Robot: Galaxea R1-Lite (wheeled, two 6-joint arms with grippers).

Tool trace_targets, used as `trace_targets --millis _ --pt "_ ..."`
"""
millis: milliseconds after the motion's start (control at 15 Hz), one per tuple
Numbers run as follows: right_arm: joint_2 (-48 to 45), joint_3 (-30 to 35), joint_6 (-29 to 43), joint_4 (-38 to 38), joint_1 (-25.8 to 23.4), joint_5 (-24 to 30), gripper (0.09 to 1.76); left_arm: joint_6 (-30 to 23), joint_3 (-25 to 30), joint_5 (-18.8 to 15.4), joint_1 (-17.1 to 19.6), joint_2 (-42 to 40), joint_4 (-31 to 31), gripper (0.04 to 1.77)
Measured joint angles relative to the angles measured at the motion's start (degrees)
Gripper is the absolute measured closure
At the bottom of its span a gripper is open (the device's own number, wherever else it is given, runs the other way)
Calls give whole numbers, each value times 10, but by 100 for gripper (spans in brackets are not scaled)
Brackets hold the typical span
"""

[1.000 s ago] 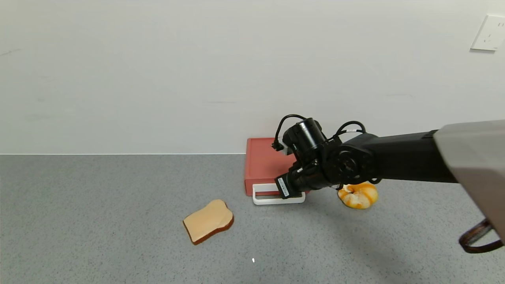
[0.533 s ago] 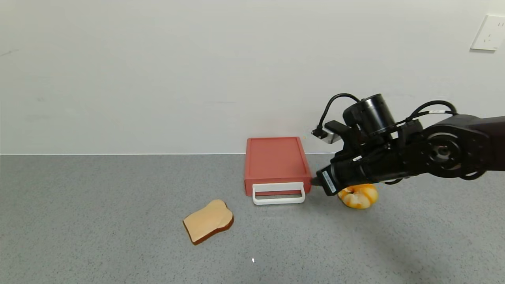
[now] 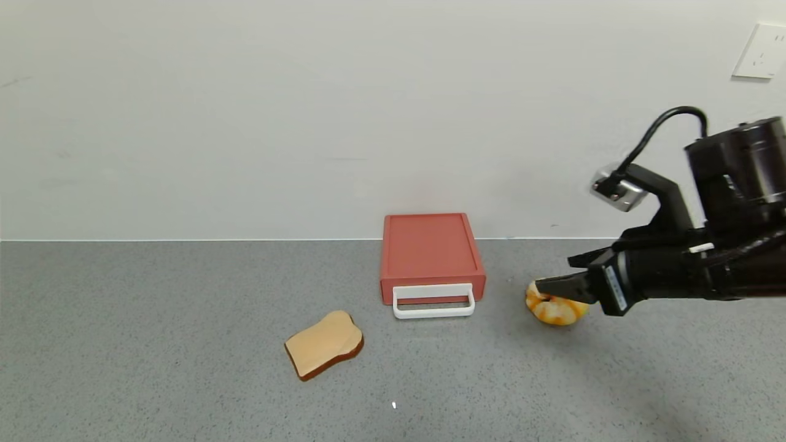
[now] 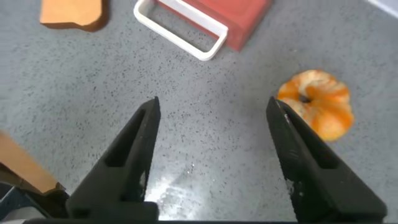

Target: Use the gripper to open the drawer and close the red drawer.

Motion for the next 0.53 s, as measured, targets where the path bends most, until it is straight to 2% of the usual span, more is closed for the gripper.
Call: trace_targets --millis 200,533 --pt "-86 66 -15 -13 -45 35 42 1 0 0 0 0 2 9" --pt "-216 152 -10 -16 -101 38 29 1 0 0 0 0 2 9"
